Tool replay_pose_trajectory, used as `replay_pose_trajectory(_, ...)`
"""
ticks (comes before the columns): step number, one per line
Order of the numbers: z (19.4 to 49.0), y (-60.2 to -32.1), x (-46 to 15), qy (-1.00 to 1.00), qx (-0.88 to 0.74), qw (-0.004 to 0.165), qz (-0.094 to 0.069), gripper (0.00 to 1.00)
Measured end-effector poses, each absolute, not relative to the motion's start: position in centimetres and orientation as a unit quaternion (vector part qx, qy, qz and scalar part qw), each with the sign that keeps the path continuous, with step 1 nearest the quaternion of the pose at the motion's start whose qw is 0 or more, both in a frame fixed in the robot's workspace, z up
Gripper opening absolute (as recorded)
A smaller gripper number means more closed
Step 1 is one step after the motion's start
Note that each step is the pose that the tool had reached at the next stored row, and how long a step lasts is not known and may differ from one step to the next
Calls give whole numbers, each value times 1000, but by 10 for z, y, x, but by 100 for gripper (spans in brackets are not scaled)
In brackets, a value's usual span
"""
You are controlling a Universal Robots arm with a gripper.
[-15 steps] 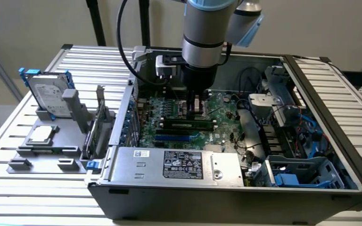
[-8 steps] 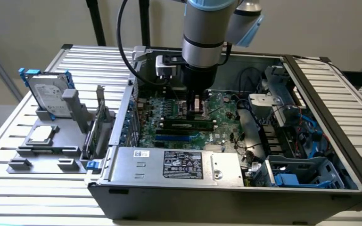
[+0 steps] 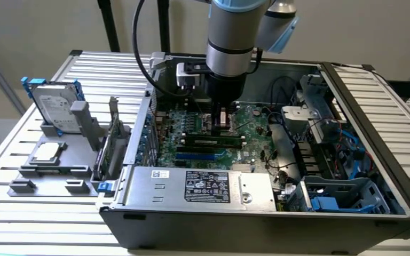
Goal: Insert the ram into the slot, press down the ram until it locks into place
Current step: 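Press down the ram until it locks into place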
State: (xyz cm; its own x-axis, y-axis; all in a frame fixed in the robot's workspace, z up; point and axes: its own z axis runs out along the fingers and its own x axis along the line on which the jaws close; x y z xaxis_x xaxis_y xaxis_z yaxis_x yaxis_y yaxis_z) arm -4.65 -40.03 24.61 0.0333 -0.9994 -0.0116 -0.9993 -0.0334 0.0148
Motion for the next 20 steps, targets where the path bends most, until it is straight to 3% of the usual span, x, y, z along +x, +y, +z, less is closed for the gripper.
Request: replay_pose_trajectory(20,228,-396,-46,-695,719,1,-11,10)
